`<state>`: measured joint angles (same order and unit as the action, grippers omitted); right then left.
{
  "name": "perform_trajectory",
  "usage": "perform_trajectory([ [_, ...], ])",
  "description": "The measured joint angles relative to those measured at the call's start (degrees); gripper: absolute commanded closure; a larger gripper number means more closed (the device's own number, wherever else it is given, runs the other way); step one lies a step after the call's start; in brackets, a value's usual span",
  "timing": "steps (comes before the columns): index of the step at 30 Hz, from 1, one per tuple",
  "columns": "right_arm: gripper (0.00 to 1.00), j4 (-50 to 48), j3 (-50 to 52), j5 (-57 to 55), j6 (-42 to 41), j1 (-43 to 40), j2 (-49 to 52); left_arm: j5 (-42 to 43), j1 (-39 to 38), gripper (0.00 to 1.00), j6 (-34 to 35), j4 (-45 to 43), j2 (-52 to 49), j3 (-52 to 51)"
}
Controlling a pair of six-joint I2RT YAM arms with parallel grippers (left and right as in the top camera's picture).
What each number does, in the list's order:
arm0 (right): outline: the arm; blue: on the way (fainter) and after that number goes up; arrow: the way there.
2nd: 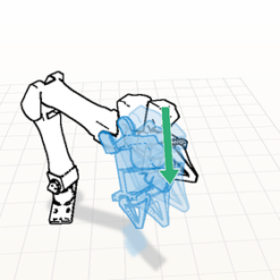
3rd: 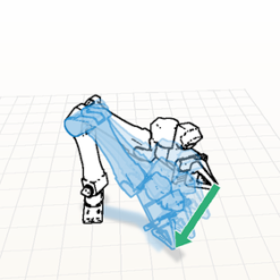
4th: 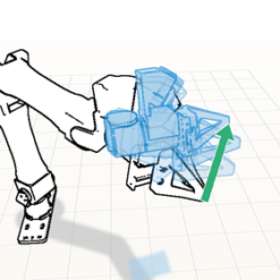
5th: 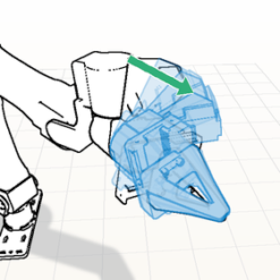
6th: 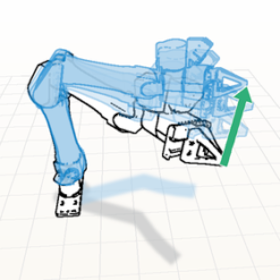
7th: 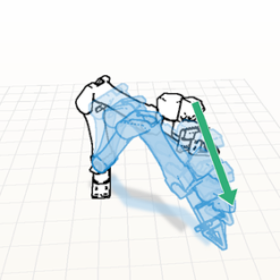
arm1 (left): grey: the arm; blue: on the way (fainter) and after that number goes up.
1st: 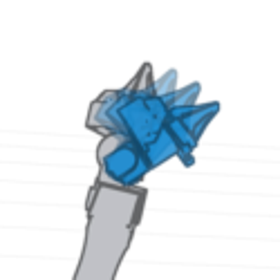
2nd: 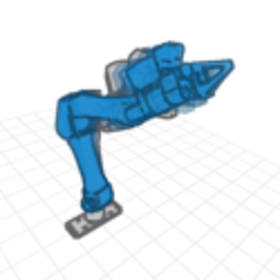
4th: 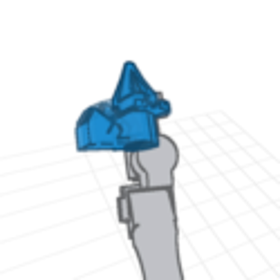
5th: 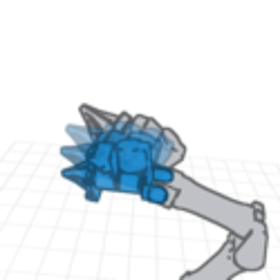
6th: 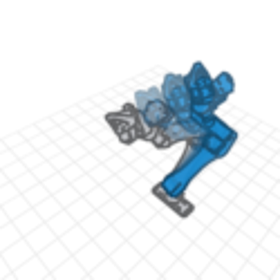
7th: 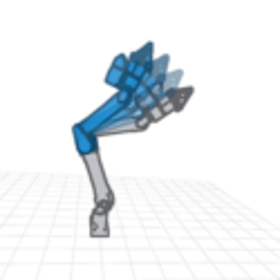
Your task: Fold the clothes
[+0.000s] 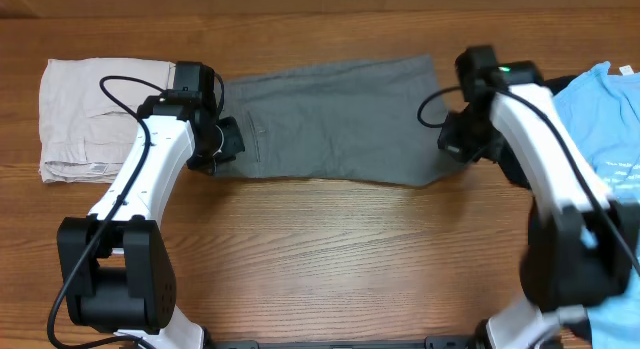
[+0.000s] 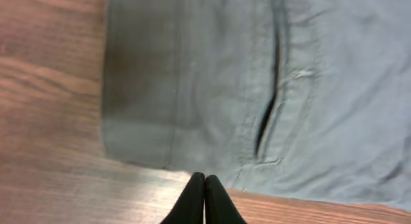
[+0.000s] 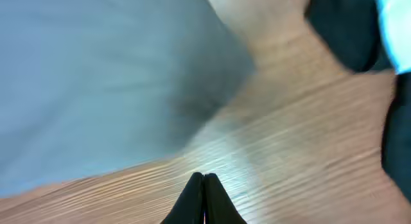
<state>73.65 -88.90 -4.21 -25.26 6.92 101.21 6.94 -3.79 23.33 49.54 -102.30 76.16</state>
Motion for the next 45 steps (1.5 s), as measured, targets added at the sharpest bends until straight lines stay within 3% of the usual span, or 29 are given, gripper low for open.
perform_trajectory([
  [3, 0.96, -3.80, -0.46, 1.27, 1.38, 1.11, -7.13, 3.23, 0.00, 0.96, -1.38, -3.17, 0.00, -0.04],
  [6, 0.96, -9.25, -0.81, 2.32, 3.26, 1.03, -8.13, 6.43, -0.48, 0.96, -2.23, -7.41, 0.00, -0.04],
  [21, 0.96, -39.01, -0.44, 10.23, 9.66, 1.01, 11.45, 6.45, -11.80, 0.96, -1.11, -32.50, -2.82, -0.04],
  [32, 0.96, -50.47, -0.44, 11.26, 9.94, 1.01, 20.81, 6.19, -12.31, 0.96, 3.34, -51.32, -18.86, -0.17],
  [40, 0.96, -62.88, -0.37, 10.69, 10.03, 1.01, 26.43, 5.81, -12.31, 0.96, 3.72, -62.66, -20.65, -0.17],
  [45, 0.96, -65.51, -0.37, 8.74, 10.08, 1.01, 28.61, 5.05, -12.28, 0.96, 3.72, -66.40, -23.26, -0.09],
])
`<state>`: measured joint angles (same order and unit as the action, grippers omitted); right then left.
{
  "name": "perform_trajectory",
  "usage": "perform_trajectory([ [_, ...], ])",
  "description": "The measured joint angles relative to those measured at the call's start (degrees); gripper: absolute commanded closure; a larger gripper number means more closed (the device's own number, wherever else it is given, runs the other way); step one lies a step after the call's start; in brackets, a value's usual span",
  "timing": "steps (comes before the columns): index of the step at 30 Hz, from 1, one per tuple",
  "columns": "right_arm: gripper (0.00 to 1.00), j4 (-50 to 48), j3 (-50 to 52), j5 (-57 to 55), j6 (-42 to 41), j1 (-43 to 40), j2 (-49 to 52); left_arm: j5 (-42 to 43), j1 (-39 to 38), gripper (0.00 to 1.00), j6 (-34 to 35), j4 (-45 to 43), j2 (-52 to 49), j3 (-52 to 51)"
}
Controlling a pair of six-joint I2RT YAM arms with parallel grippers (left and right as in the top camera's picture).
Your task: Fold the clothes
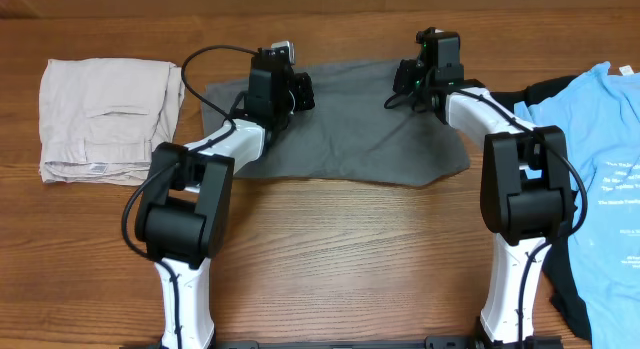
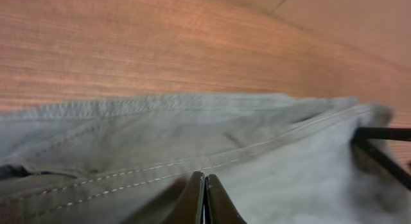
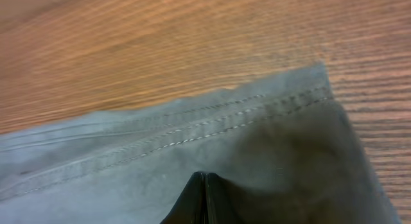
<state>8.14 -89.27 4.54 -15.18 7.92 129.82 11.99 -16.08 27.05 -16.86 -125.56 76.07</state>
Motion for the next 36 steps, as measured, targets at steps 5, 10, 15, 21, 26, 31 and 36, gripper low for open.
perform_trajectory([
  [5, 0.94, -1.09, 0.02, -3.34, 0.00, 0.00, 1.31, -1.01, 0.24, 0.96, 0.02, -5.73, -5.88, 0.04],
  [10, 0.85, -3.52, 0.02, -5.42, 0.17, 0.00, 1.40, -3.93, 0.74, 0.96, -0.11, -9.92, -7.02, 0.07],
  [15, 0.66, -7.26, 0.02, -6.45, 0.11, -0.02, 1.40, -2.99, 2.34, 0.96, -1.62, -10.99, -7.13, 2.60],
  [21, 0.74, -4.81, -0.39, -5.44, 1.38, -0.02, 1.27, -0.48, 3.48, 0.96, -2.67, -1.57, -2.60, 6.73],
  [26, 0.89, 3.19, -0.74, 0.42, 2.86, -0.02, -1.84, 0.28, 2.84, 0.96, -3.28, 12.07, 6.27, 8.31],
  [31, 0.90, 7.32, -1.46, 5.77, 2.99, -0.02, -5.31, 0.37, 1.36, 0.96, -3.28, 19.87, 9.25, 9.38],
  [36, 0.89, 7.82, -1.62, 7.72, 2.99, 0.00, -5.42, -0.57, -0.50, 0.96, -3.28, 20.90, 5.20, 9.38],
])
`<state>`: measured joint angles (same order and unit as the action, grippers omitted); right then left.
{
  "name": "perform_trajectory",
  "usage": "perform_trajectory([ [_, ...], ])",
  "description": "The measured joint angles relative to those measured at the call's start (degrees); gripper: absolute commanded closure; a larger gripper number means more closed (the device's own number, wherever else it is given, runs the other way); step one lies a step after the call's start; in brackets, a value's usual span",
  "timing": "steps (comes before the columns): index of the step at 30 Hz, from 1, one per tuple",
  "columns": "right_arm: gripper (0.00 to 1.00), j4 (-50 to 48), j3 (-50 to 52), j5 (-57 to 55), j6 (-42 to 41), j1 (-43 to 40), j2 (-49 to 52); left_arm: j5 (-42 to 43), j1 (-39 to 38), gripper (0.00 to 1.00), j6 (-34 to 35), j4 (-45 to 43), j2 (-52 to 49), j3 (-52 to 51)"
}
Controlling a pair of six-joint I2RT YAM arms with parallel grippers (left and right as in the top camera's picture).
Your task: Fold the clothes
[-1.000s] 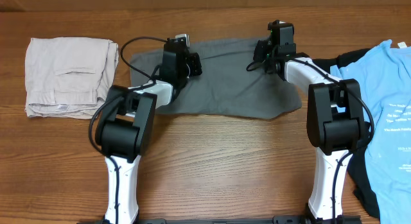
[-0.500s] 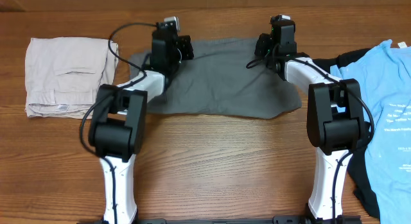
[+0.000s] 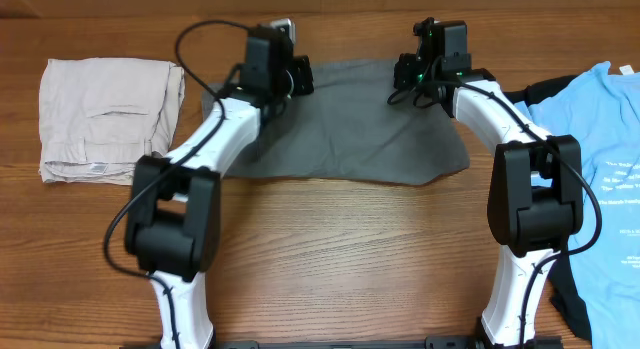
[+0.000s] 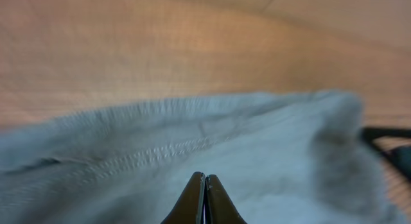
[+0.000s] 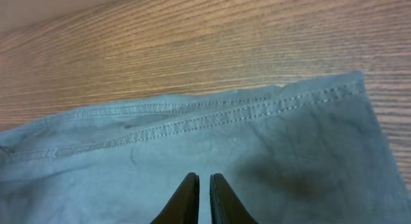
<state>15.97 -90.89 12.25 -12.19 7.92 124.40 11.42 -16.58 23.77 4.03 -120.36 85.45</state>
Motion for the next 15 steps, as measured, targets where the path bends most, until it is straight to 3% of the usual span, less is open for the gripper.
perform_trajectory([
  [7, 0.88, -1.95, 0.00, 0.61, 0.00, 0.00, 1.07, -0.57, -0.59, 0.96, 0.02, -1.07, -9.11, -0.02],
  [15, 0.87, -8.44, -0.02, -0.74, 0.00, 0.00, 7.04, -4.63, -0.26, 0.96, 0.04, -6.10, -10.49, 0.02],
])
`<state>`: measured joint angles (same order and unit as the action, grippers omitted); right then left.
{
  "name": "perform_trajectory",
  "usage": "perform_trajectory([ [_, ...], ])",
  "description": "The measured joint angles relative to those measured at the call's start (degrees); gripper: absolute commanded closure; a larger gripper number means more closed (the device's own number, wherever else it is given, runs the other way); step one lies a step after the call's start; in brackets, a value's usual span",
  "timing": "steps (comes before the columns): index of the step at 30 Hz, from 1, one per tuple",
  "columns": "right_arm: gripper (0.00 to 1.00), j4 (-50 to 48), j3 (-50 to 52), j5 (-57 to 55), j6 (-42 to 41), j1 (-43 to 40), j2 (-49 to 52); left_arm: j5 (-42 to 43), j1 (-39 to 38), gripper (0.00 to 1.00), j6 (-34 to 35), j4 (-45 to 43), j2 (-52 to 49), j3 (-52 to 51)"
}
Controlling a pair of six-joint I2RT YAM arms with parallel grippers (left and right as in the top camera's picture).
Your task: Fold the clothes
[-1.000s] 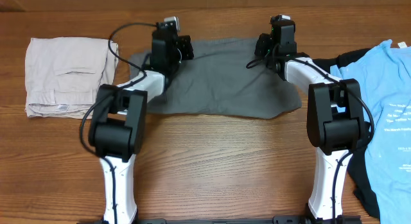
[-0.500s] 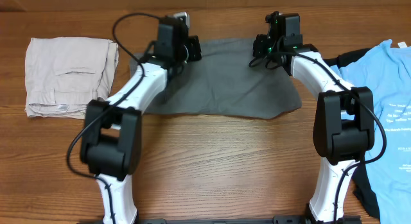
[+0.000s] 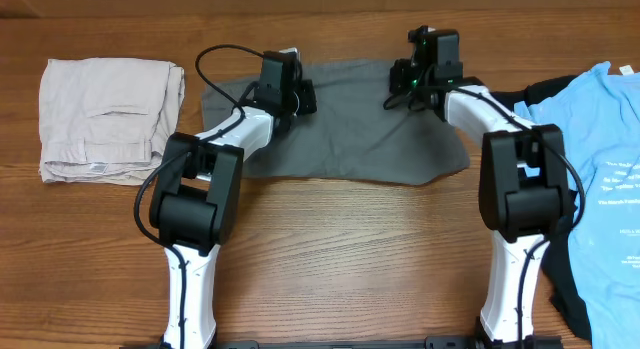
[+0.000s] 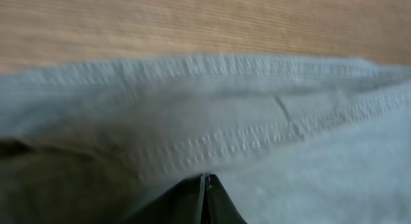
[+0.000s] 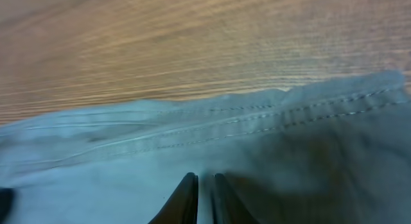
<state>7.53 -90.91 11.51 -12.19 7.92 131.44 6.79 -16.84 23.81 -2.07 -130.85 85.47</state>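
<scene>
A grey garment [image 3: 350, 129] lies spread flat across the far middle of the table. My left gripper [image 3: 298, 92] is at its far left part. In the left wrist view that gripper [image 4: 205, 178] is shut, with its tips down on the grey cloth [image 4: 289, 121] just short of the stitched far hem. My right gripper [image 3: 407, 77] is at the far right part of the garment. Seen from the right wrist, this gripper [image 5: 205, 178] is open by a narrow gap, its fingers resting on the cloth [image 5: 128, 160] below the hem.
A folded beige garment [image 3: 100, 114] lies at the far left. At the right edge a light blue T-shirt [image 3: 605, 179] rests over a black garment [image 3: 545, 89]. Bare wooden table [image 3: 350, 249] stretches in front of the grey garment.
My left gripper has come down closer onto the cloth near the far hem and stays shut. The right gripper sits a little nearer the hem with its gap slightly wider.
Both grippers were shut at the near ends of the grey garment, left and right. Then both were at its far edge, still shut. After that the right fingers stood a crack apart over the hem, and now both rest on the cloth there.
</scene>
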Motion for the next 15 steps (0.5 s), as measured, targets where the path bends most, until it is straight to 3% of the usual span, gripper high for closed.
perform_trajectory([
  [6, 0.82, -3.72, 0.02, -1.79, 0.02, 0.02, 2.60, -4.11, 0.00, 0.94, -0.02, -6.05, -0.35, -0.04],
  [11, 0.65, -5.01, 0.00, -2.10, 0.13, 0.04, 2.62, -5.05, 0.04, 0.94, -1.11, -11.39, -0.42, -0.02],
  [15, 0.56, -1.40, 0.00, -2.25, 0.11, 0.07, 1.62, -4.90, 0.04, 0.96, -2.91, -4.63, 2.91, -0.28],
])
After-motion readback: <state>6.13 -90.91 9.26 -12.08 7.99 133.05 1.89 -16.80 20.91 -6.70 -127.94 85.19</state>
